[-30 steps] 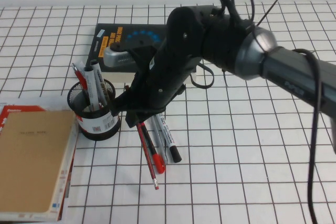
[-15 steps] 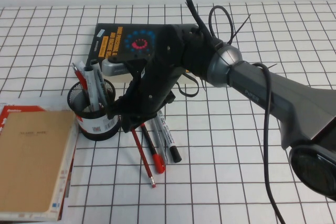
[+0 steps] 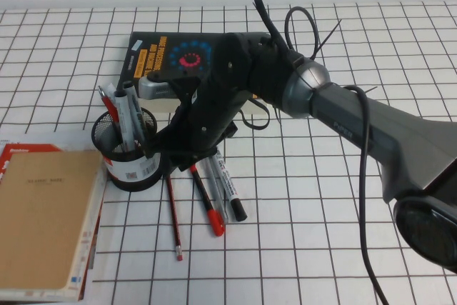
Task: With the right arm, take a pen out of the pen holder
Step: 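Take a marker out of the pen holder and lay it on the table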
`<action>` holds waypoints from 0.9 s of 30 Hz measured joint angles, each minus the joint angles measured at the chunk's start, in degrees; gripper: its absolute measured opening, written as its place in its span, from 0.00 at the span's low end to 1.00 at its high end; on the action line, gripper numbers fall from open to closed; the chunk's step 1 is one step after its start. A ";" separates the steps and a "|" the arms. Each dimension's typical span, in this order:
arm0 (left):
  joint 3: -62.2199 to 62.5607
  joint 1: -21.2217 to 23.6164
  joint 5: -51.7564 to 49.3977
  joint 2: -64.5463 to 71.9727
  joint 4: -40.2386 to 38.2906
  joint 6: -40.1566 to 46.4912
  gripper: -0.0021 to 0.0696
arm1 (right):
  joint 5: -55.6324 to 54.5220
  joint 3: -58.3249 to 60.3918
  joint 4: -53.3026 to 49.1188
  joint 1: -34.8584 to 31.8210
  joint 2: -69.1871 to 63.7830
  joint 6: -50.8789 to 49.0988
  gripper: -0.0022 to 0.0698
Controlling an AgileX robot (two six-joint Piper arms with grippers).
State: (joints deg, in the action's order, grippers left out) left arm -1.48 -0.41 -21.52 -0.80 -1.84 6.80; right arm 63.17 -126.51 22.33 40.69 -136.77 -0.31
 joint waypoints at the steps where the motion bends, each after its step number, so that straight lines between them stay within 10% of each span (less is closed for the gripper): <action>1: 0.00 0.00 0.00 0.00 0.00 0.00 0.02 | 0.00 0.00 0.00 0.00 0.00 0.00 0.34; 16: 0.00 0.00 0.00 0.00 0.00 0.00 0.02 | 7.08 2.46 -7.12 0.00 12.68 0.31 0.07; 27: 0.00 0.00 0.00 0.00 0.00 0.00 0.02 | 0.51 30.58 -13.71 0.00 39.15 0.31 0.01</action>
State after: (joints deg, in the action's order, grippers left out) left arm -1.48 -0.41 -21.52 -0.80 -1.84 6.80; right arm 63.68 -95.92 8.62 40.69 -97.62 0.00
